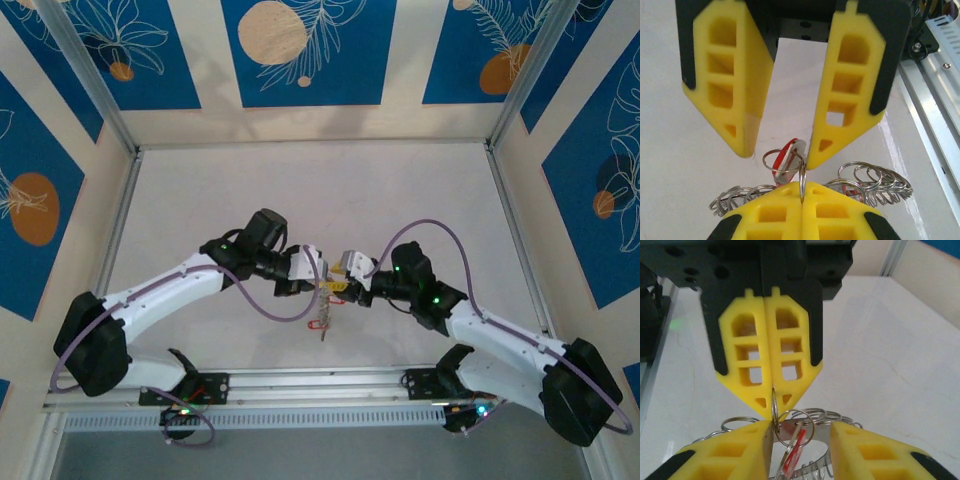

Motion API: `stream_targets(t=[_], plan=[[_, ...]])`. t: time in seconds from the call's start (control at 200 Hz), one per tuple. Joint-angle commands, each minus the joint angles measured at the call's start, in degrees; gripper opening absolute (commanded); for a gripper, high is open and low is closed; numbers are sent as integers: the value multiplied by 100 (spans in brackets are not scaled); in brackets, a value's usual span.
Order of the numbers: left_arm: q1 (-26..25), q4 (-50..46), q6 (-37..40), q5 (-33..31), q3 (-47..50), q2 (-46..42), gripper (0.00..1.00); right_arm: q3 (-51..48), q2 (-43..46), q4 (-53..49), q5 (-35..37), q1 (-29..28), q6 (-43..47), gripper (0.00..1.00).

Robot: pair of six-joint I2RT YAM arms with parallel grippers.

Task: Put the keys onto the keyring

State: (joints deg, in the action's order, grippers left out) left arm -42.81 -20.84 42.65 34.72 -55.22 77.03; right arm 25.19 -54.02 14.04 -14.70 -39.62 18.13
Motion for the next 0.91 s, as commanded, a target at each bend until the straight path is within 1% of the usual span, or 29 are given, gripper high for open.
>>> stream_targets(t=[0.0,0.155,0.28,0.3,0.345,0.365,0.41,0.45,0.495,0.565,0.62,0.685,0.75,0.815,0.9], plan=[[86,1,224,539,51,-196,0,-134,370,-11,-328,47,-57,38],[116,-149,481,706,40,-218,0,-72,500,-240,-427,59,129,38],[115,-441,744,782,-23,-208,0,25,453,-142,-649,74,273,36],[112,-480,795,782,-24,-215,0,56,436,-124,-669,85,272,34],[93,-579,924,761,-30,-224,0,134,390,-97,-681,102,254,22],[91,-603,943,742,-32,-222,0,182,361,-88,-673,117,218,19],[84,-631,962,688,-33,-232,0,287,303,-90,-700,151,121,15],[85,-640,973,664,-33,-248,0,376,267,-107,-745,171,-6,14],[81,-633,965,646,-33,-269,0,461,235,-148,-783,195,-169,16],[83,-617,956,628,-24,-301,0,576,200,-333,-809,238,-539,23],[87,-584,947,602,-7,-333,0,829,138,-842,-839,326,-995,28],[86,-562,954,589,11,-354,0,1171,-26,-1536,-1266,464,-1413,32],[84,-561,972,580,20,-380,0,1533,-239,-2251,-1483,549,-1816,33],[80,-566,998,580,31,-412,0,1836,-422,-2874,-1606,569,-1957,33],[80,-563,1015,588,38,-426,0,2013,-574,-3288,-1762,578,-2112,32]])
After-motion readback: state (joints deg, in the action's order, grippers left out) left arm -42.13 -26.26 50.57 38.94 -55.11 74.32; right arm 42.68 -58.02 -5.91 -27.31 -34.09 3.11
